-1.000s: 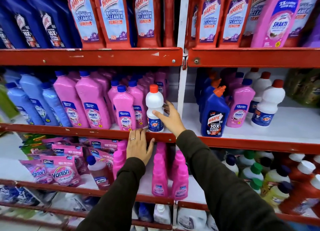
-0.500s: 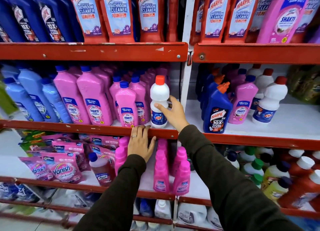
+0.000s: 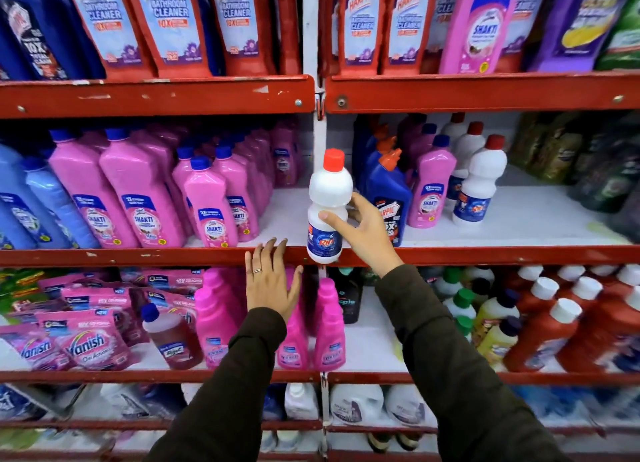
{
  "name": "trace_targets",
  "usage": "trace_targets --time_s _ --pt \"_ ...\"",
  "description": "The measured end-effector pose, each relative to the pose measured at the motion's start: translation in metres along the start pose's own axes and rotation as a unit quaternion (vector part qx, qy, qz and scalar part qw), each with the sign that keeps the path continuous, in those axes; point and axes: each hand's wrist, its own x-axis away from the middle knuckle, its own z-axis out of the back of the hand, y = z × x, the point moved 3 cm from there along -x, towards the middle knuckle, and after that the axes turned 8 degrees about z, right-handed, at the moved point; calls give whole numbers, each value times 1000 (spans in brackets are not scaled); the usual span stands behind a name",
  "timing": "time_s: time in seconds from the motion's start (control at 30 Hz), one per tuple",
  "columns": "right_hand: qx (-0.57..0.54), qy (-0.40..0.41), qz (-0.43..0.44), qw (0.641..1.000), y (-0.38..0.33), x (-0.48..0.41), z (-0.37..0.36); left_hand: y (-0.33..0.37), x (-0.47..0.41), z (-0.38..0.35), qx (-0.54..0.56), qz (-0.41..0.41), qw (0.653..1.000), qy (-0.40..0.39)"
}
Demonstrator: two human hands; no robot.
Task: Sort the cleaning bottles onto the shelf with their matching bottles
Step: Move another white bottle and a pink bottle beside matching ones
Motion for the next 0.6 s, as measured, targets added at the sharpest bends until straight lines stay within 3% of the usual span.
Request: trace_targets --time_s 0.23,0.6 --pt "8 44 -19 999 5 29 94 89 18 -16 37 -96 995 -14" --pt "55 119 -7 991 16 30 246 220 23 -62 63 -159 984 -39"
